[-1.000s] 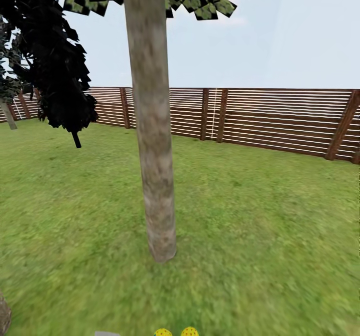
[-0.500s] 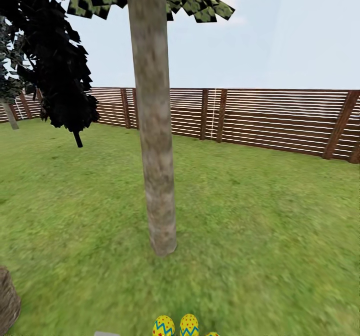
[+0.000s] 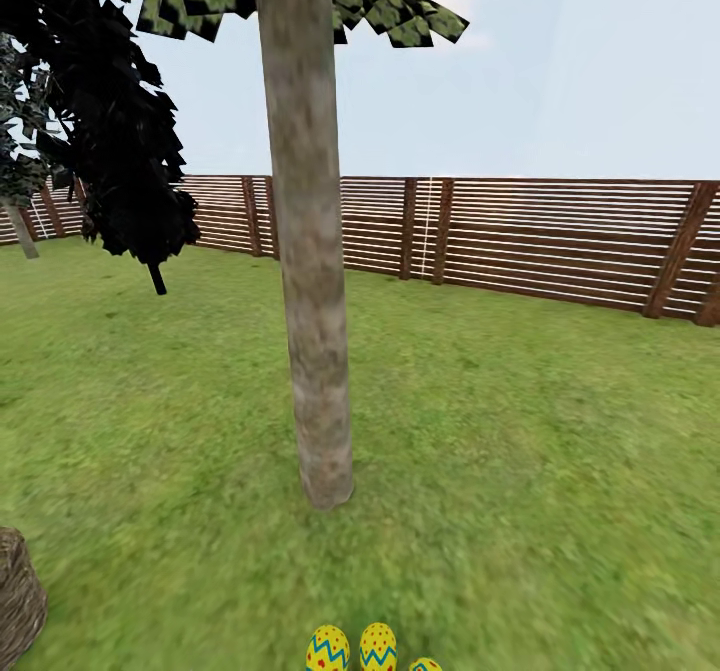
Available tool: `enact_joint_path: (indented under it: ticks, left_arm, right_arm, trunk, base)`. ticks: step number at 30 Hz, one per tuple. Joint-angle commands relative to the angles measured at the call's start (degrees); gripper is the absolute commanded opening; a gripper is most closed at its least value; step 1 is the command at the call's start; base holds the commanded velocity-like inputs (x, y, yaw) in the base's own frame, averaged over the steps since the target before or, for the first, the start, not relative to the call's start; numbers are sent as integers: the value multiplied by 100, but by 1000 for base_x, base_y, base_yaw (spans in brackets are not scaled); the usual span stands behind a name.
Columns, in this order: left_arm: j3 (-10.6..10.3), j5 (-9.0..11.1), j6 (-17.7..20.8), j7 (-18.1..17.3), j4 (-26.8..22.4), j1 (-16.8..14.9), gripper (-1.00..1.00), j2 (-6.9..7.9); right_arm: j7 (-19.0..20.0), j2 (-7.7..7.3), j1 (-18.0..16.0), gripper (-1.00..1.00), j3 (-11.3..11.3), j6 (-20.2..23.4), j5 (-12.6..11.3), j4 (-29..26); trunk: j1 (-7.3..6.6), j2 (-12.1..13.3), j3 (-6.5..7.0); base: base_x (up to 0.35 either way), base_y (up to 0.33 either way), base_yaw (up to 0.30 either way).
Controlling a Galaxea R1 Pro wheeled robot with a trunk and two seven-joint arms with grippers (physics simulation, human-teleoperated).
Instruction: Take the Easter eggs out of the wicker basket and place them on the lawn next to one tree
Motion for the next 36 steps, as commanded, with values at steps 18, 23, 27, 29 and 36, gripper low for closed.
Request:
enact_joint_path:
  ticks: [18,23,27,29,36]
  left_arm:
    - [-66,20,-26,21,128,3,100,-1]
    - [-68,14,-18,31,211,86,100,6]
    - [-68,12,1,52,427,139,100,8]
    - [-68,8,17,56,484,151,100,8]
    - [-68,-4,59,70,698,354,100,36]
  right_arm:
    - [24,10,-5,100,19,-19,-91,126]
    - [24,9,-4,100,-12,-19,-129,422]
    - [24,0,-2,100,-22,-19,-132,616]
    - [24,-2,0,100,-18,-19,-129,660]
    - [31,-14,-1,100,2,-12,-86,958]
  trunk:
    - [-394,715,313]
    - [-460,836,368]
    - [-460,836,368]
    - [-460,836,368]
    - [-460,836,368]
  base:
    - [0,0,0]
    - [0,0,0]
    - [0,0,0]
    - [0,0,0]
    - [0,0,0]
